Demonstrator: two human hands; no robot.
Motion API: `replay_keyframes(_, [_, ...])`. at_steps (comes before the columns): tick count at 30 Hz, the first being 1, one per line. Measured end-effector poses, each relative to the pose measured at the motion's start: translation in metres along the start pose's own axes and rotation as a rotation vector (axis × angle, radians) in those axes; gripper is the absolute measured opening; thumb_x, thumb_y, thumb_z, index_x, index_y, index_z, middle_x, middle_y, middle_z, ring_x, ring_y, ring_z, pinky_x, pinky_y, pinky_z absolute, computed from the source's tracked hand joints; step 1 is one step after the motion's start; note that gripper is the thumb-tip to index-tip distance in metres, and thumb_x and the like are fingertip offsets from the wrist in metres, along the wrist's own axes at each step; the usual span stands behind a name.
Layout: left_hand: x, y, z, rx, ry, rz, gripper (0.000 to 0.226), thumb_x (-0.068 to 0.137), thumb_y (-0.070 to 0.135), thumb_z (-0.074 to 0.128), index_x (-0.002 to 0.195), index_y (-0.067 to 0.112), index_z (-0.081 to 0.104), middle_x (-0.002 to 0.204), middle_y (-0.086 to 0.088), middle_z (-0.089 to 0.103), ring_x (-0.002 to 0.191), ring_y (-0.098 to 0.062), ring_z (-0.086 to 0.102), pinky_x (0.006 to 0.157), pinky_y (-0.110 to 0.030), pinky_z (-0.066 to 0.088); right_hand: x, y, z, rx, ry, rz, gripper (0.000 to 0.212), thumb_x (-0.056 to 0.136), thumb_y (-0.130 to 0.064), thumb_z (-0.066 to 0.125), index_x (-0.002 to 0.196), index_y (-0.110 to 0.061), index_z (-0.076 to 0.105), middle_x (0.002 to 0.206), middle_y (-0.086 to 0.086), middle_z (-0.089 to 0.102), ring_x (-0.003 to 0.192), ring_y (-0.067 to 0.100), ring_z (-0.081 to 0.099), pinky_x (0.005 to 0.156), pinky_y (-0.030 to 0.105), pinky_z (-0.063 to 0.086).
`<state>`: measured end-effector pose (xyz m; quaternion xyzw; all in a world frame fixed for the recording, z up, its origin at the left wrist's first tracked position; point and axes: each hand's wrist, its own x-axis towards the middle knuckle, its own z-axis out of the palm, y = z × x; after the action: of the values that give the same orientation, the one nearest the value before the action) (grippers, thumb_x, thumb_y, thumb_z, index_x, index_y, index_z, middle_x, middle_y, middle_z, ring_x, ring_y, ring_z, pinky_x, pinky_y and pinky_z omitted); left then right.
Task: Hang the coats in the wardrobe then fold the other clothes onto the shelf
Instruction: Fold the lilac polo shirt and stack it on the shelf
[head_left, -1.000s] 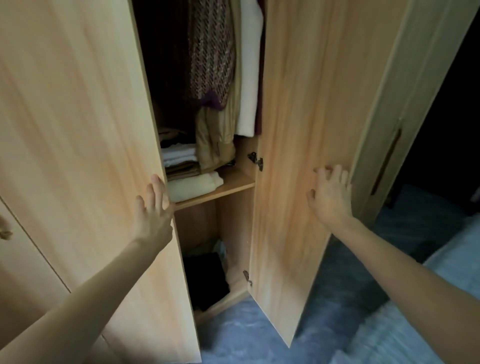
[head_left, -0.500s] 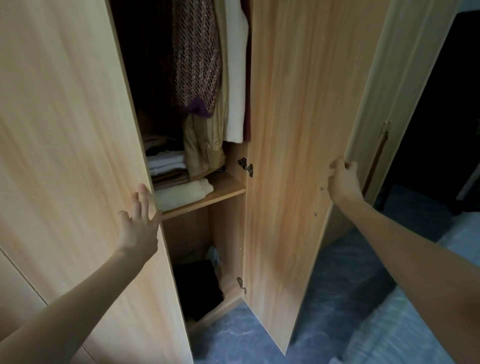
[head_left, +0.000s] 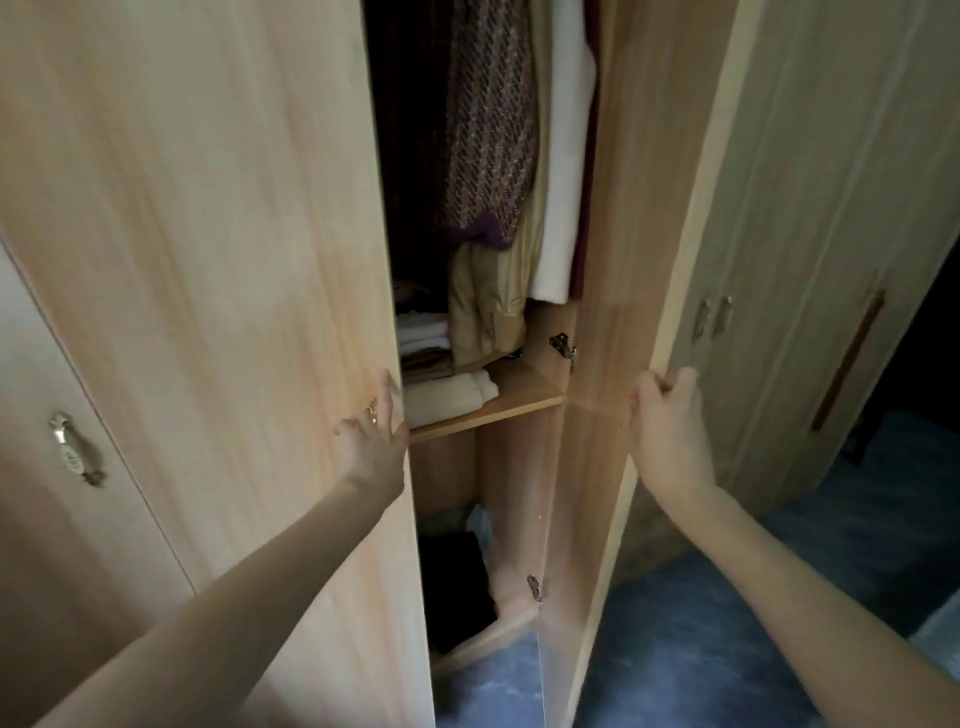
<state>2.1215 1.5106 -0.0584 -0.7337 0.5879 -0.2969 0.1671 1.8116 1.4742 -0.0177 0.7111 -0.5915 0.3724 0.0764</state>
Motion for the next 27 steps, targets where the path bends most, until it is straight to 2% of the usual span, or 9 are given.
replay_keyframes(3, [0.004,-0.006,0.000,0.009,-0.033,0.016,0.065,0.095,0.036,0.045,0.154,0.028,0.018,0.155,-0.027,-0.023,0.103,-0.035,0.055,0.079,-0.038,0.048,0.000,-0.047,0.017,-0.084,-0.033,-0.114,0.023,0.085,-0.001,0.052,0.105,-0.010,0.046,0.104,0.012,0.037,0.088,0.033,0.047,0.063,0.040,0.048])
replay_keyframes(5, [0.007,-0.010,-0.002,0.034,-0.030,0.012,0.070,0.095,0.037,0.047,0.155,0.019,0.016,0.156,-0.025,-0.023,0.098,-0.033,0.056,0.076,-0.037,0.049,0.005,-0.075,0.028,-0.079,-0.069,-0.137,0.020,0.088,-0.004,0.045,0.107,-0.009,0.042,0.104,0.013,0.036,0.087,0.034,0.047,0.062,0.040,0.045])
replay_keyframes(7, [0.011,-0.017,-0.005,0.039,-0.030,0.012,0.072,0.095,0.039,0.050,0.153,0.010,0.019,0.157,-0.020,-0.022,0.107,-0.035,0.054,0.079,-0.039,0.049,0.010,-0.103,0.037,-0.087,-0.105,-0.148,0.017,0.091,-0.006,0.044,0.108,-0.010,0.041,0.105,0.012,0.036,0.087,0.033,0.048,0.059,0.040,0.042])
replay_keyframes(10, [0.018,-0.029,-0.006,-0.005,-0.040,0.030,0.073,0.094,0.042,0.053,0.153,0.015,0.020,0.158,-0.014,-0.025,0.119,-0.037,0.045,0.088,-0.042,0.047,0.020,-0.134,0.056,-0.127,-0.115,-0.208,0.024,0.088,-0.002,0.056,0.106,-0.011,0.044,0.106,0.010,0.036,0.083,0.028,0.049,0.056,0.032,0.035])
replay_keyframes(14, [0.026,-0.035,-0.004,-0.063,-0.081,0.058,0.072,0.094,0.037,0.054,0.154,0.020,0.017,0.155,-0.012,-0.033,0.113,-0.036,0.049,0.088,-0.042,0.048,0.026,-0.140,0.088,0.013,-0.197,-0.172,0.025,0.090,-0.003,0.057,0.107,-0.013,0.041,0.106,0.004,0.044,0.069,0.020,0.052,0.055,0.030,0.040])
replay_keyframes(18, [0.036,-0.036,0.000,-0.096,-0.080,0.059,0.075,0.094,0.024,0.055,0.155,0.022,0.010,0.152,-0.013,-0.039,0.098,-0.034,0.057,0.078,-0.038,0.051,0.031,-0.132,0.120,0.312,-0.458,-0.003,0.029,0.095,-0.023,0.059,0.108,-0.011,0.037,0.100,0.004,0.052,0.085,0.022,0.057,0.070,0.031,0.042])
replay_keyframes(20, [0.044,-0.036,0.001,-0.091,-0.100,0.061,0.075,0.095,0.020,0.054,0.155,0.022,0.010,0.151,-0.013,-0.040,0.092,-0.032,0.058,0.077,-0.036,0.051,0.038,-0.133,0.131,0.368,-0.560,-0.009,0.030,0.097,-0.025,0.056,0.110,-0.012,0.033,0.097,0.004,0.053,0.080,0.021,0.054,0.071,0.029,0.040])
replay_keyframes(24, [0.064,-0.032,0.006,-0.109,-0.112,0.035,0.079,0.091,0.009,0.056,0.155,0.017,0.009,0.151,-0.012,-0.040,0.085,-0.030,0.059,0.075,-0.034,0.052,0.062,-0.137,0.147,0.363,-0.585,-0.079,0.033,0.093,-0.028,0.062,0.103,-0.017,0.033,0.090,0.000,0.052,0.083,0.020,0.059,0.069,0.028,0.040])
replay_keyframes(27, [0.080,-0.027,0.014,-0.126,-0.129,-0.003,0.086,0.088,0.004,0.059,0.155,0.017,0.006,0.145,-0.014,-0.046,0.080,-0.028,0.059,0.067,-0.033,0.049,0.079,-0.142,0.159,0.332,-0.600,-0.088,0.036,0.091,-0.031,0.065,0.105,-0.015,0.036,0.085,-0.003,0.048,0.078,0.020,0.053,0.067,0.030,0.039])
